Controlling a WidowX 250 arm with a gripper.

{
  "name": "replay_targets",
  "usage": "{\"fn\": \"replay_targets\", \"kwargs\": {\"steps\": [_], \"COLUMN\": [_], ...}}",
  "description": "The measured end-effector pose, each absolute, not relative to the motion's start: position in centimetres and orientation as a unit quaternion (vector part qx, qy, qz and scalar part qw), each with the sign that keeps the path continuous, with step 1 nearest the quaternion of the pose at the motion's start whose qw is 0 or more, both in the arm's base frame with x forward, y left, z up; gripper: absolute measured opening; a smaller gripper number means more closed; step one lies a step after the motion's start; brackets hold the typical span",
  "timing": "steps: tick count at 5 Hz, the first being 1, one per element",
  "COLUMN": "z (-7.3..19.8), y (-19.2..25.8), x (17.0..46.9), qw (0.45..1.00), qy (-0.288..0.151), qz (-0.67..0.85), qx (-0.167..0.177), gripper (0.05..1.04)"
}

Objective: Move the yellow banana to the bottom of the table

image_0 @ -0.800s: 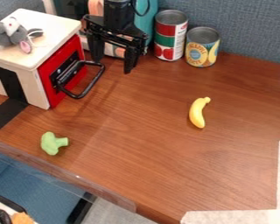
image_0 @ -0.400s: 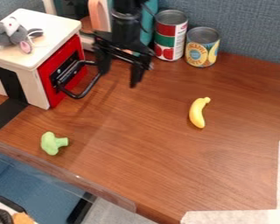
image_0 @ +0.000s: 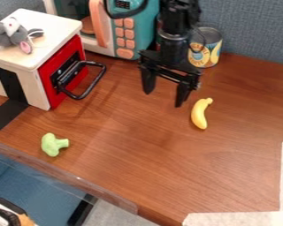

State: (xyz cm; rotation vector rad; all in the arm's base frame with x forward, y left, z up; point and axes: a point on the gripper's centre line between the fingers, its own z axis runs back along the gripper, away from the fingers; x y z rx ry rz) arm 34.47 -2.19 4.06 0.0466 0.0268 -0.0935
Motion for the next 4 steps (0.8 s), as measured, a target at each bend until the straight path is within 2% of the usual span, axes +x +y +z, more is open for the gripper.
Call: {"fn": "replay_targets", "kwargs": {"steps": [2,3,4], "z": [0.9,0.5,-0.1], "y": [-4.2,-5.4,-5.8], "x": [36.1,37.2,38.0], "qw": [1.0,0.999,0.999], "qy": [0.004,-0.032,-0.039], "qz": [-0.009,-0.008,0.0], "qx": [0.023,0.017,0.022], "gripper": [1.0,1.0,0.964]}}
